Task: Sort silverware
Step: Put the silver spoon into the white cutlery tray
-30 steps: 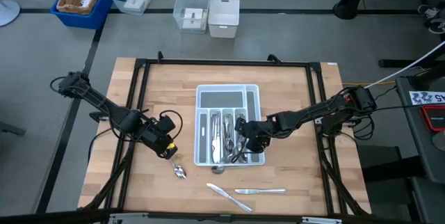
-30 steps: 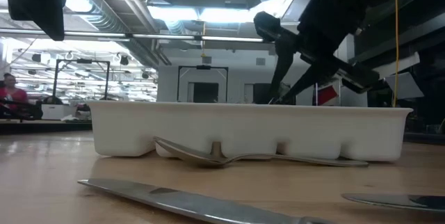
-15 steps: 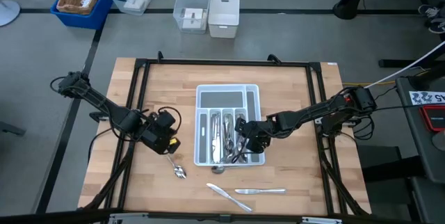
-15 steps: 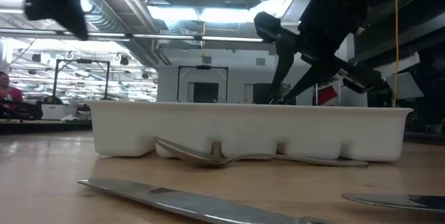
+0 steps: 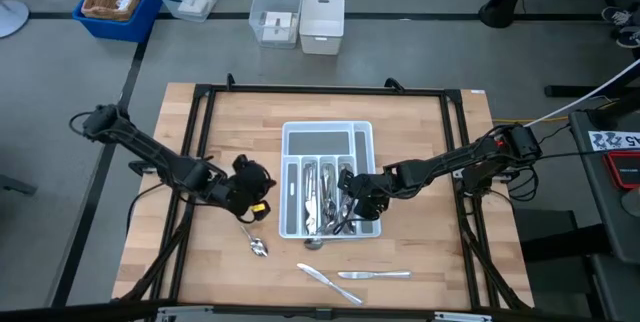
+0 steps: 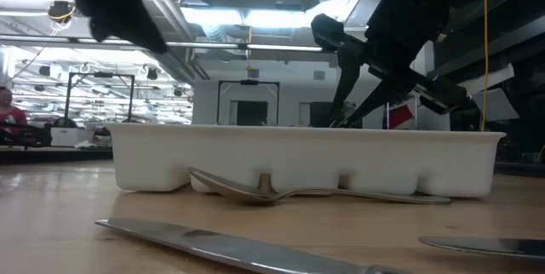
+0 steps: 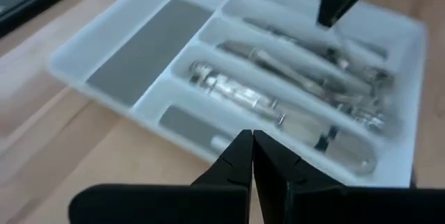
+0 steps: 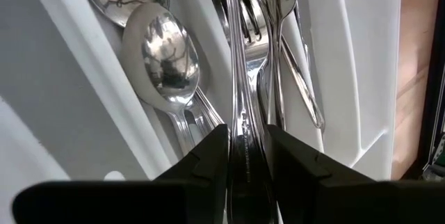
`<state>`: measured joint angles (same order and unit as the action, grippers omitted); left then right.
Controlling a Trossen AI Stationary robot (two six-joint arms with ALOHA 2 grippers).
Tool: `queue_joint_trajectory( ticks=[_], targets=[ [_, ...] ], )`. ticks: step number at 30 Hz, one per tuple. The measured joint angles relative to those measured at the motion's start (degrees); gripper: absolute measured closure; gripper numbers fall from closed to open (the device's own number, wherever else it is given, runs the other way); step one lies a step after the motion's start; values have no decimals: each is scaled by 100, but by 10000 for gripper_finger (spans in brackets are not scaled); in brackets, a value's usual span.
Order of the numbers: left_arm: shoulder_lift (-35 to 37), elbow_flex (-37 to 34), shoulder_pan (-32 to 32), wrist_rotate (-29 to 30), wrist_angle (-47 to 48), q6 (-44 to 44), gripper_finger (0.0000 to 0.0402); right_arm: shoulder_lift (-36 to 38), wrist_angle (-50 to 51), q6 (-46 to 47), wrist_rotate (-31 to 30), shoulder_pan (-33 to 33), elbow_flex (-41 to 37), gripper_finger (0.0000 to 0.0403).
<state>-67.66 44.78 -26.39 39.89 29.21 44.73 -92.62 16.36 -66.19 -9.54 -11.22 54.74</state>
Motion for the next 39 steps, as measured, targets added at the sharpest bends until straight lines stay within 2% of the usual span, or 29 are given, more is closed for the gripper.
queue_joint_trajectory(
  ticks=[5,12,15,20,23,32,39],
  targets=[
    [-31,-634,339,4,-1499,-909,399,0,-2,-2,0,0,2,306],
    [10,-1954,686,-24,-3741,-2075,399,-2,0,-5,0,0,2,306],
    [71,-2302,814,-28,-4220,-2109,399,-2,4,-6,0,0,2,306],
    [85,-2457,989,-28,-3876,-1218,399,-2,4,-7,-2,0,4,306],
    [87,-2457,1027,-27,-3525,-1013,399,-2,7,-9,-2,0,4,306],
    [87,-2457,1027,-27,-2944,-1406,398,-2,6,-11,-2,0,4,306],
    [87,-2457,1027,-28,-2935,-1628,398,-2,22,-18,-4,0,4,306]
  ],
)
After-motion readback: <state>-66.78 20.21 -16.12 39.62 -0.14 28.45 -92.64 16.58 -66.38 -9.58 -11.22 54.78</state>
